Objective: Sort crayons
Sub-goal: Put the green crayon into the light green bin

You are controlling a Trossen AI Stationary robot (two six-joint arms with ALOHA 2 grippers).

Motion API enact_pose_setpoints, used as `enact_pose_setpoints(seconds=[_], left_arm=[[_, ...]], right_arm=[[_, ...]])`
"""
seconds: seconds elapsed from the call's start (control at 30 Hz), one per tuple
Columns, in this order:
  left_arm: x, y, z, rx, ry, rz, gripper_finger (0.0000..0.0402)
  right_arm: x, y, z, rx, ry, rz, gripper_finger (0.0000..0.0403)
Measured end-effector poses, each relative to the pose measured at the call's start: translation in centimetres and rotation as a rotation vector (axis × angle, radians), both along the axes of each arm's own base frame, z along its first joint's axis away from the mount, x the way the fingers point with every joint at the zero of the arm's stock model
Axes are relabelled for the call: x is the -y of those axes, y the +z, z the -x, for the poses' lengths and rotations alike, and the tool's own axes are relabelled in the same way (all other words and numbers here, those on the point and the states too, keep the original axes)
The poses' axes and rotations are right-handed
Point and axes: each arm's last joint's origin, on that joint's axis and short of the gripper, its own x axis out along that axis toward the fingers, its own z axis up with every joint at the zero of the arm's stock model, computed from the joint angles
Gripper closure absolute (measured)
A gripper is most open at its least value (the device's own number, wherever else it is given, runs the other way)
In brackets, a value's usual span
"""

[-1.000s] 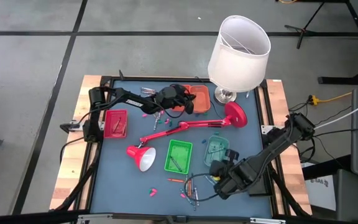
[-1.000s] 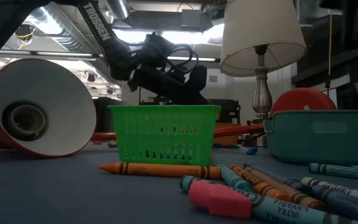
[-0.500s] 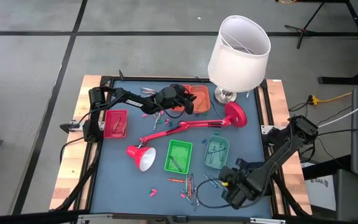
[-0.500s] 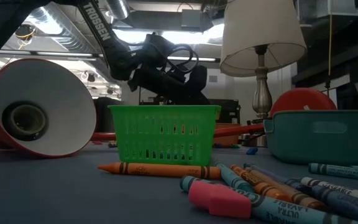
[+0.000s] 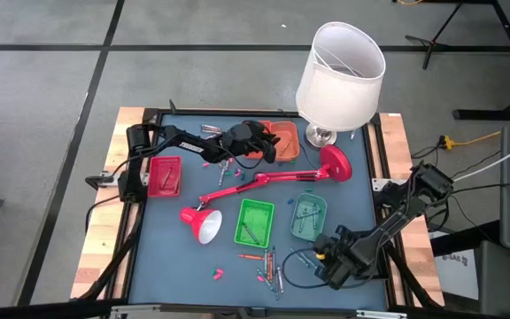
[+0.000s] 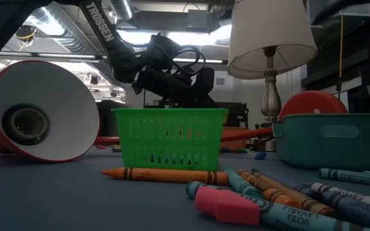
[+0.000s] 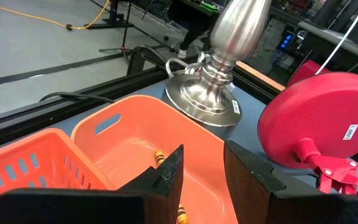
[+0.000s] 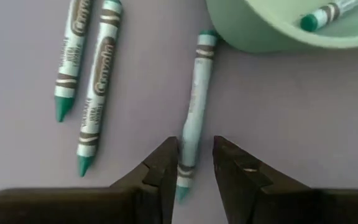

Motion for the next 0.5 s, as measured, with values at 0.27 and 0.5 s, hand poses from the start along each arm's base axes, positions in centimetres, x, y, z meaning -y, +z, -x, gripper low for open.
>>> enact_pose_setpoints(seconds=[0.27,0.5], left_arm=[[0.11,0.00,-0.05,0.003,-0.030,0.006,0.0303],[0.36,0.40,-0.22,0.011,-0.053,-0.063,0.0303]], right_arm=[[0.14,-0.58,0.23,-0.003,0.002,-0.038,0.0302],[0.09,-0.63,0.22,-0.005,0.003,-0.045,0.0363]])
